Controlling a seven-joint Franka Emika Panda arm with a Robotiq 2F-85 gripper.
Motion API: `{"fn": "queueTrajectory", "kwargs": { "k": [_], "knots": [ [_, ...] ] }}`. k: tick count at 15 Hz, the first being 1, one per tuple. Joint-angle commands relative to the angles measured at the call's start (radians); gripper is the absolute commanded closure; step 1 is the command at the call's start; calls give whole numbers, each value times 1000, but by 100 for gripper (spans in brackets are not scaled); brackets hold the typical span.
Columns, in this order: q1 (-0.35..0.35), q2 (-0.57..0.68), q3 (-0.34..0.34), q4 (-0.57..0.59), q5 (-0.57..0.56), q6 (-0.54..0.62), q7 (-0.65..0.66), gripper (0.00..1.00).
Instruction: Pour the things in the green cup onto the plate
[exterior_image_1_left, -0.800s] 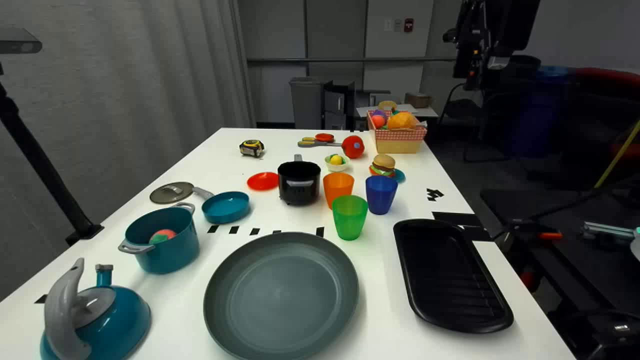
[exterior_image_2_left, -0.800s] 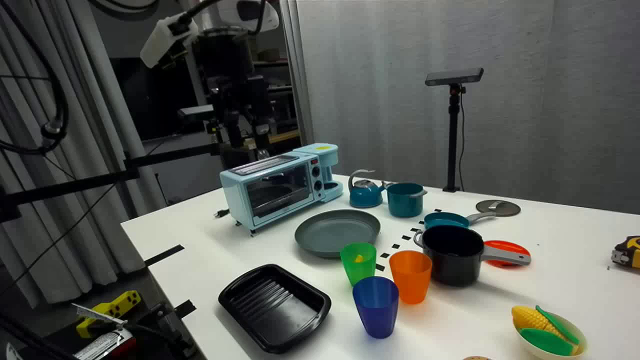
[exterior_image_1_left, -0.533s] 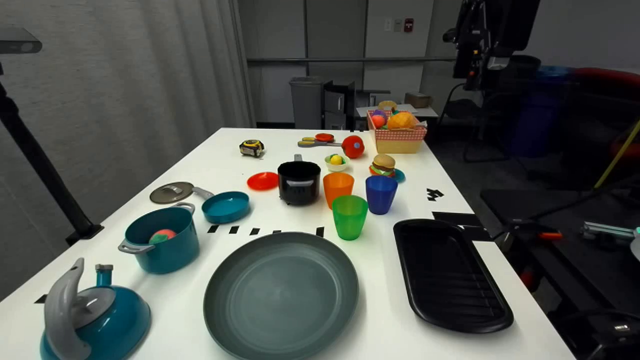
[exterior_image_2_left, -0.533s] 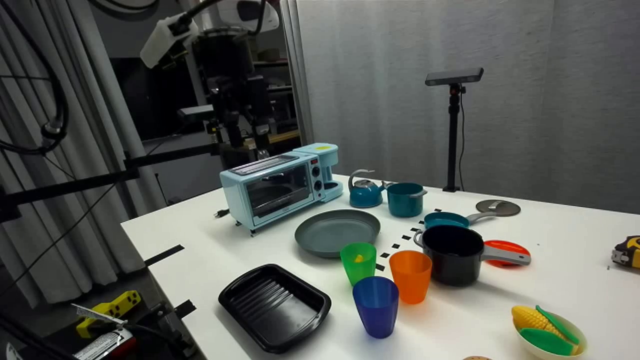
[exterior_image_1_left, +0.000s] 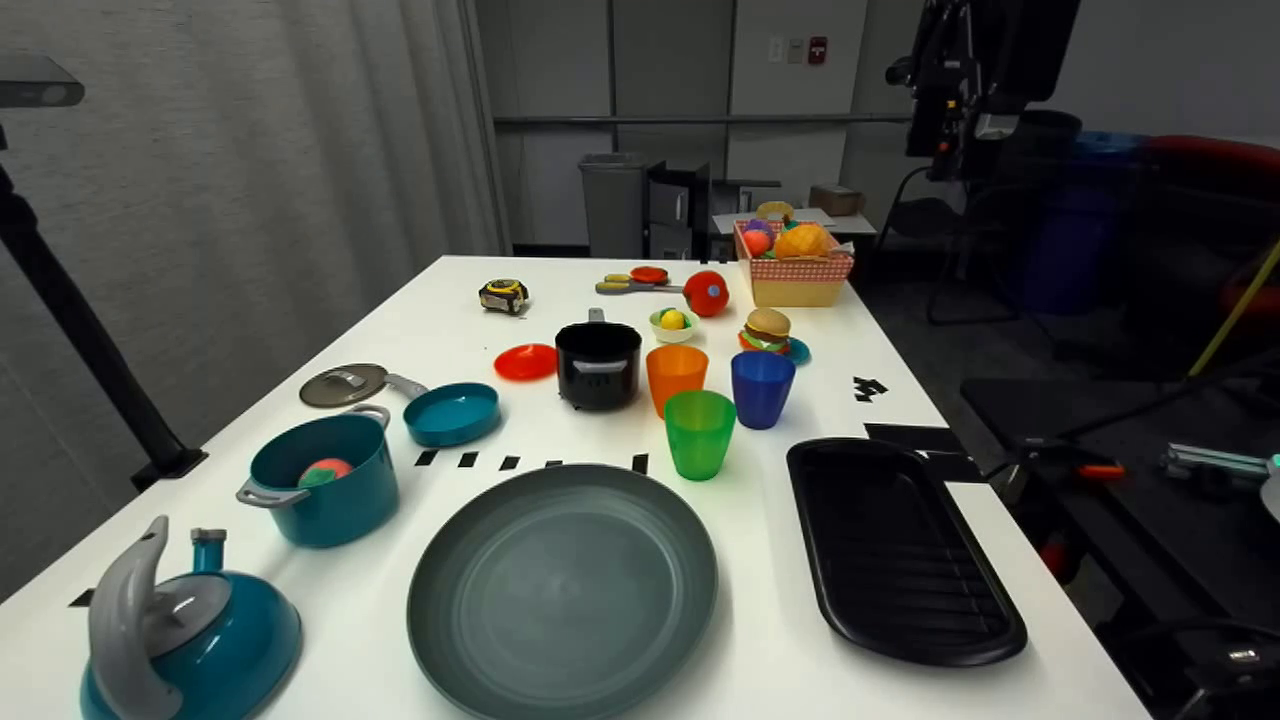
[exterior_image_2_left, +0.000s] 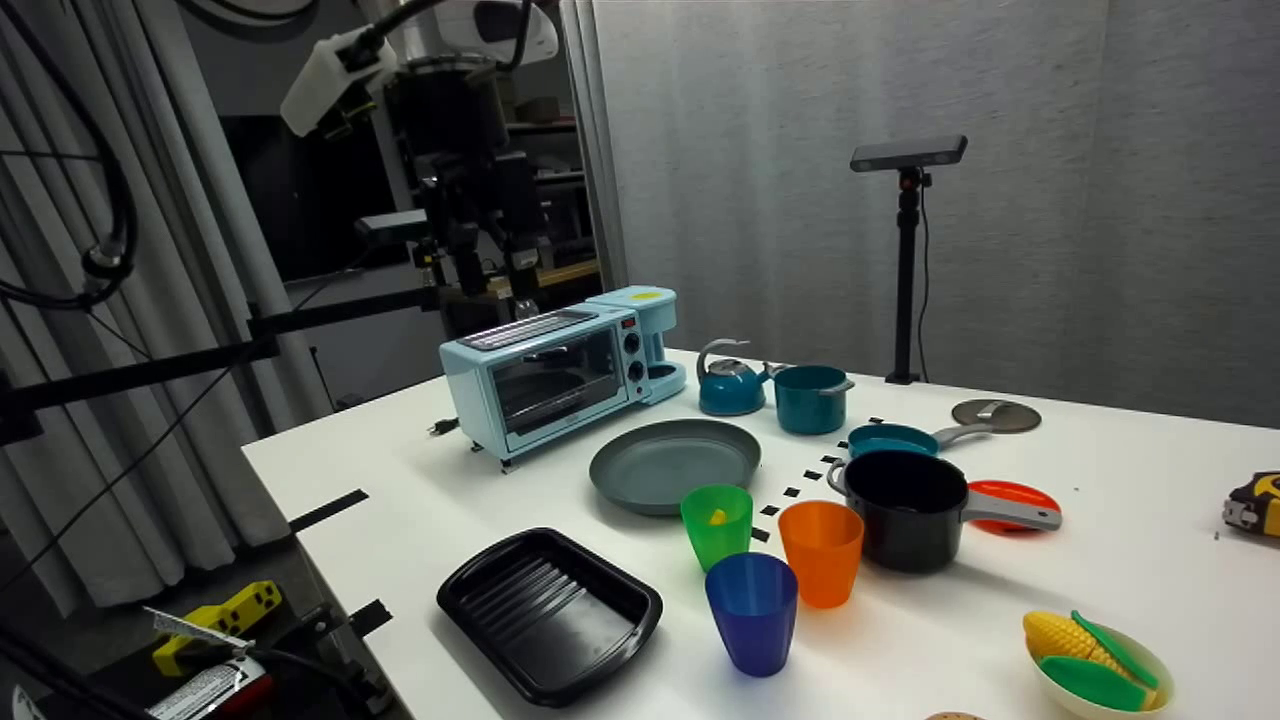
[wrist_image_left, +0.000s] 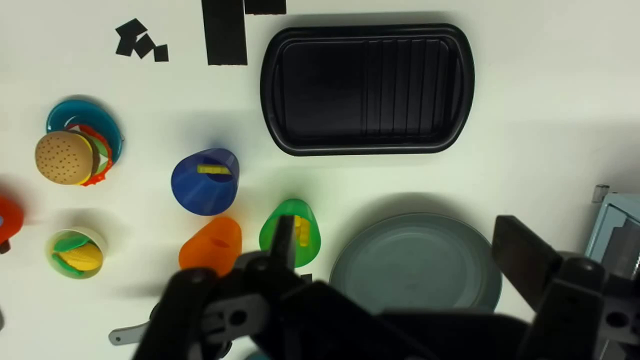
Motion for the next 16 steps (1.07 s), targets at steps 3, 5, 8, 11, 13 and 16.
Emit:
{"fn": "queueTrajectory", "kwargs": {
  "k": [3, 5, 8, 11, 13, 16],
  "knots": [
    [-3, 0, 2, 2, 2, -2, -1, 0],
    [-3, 0, 2, 2, 2, -2, -1, 0],
    [-5, -2, 5, -5, -3, 23, 7, 0],
    [-11, -5, 11, -15, -15, 79, 22, 0],
    [-37, 133, -61, 141, -29, 97, -83, 0],
    [-56, 216, -105, 245, -57, 123, -151, 0]
  ]
}}
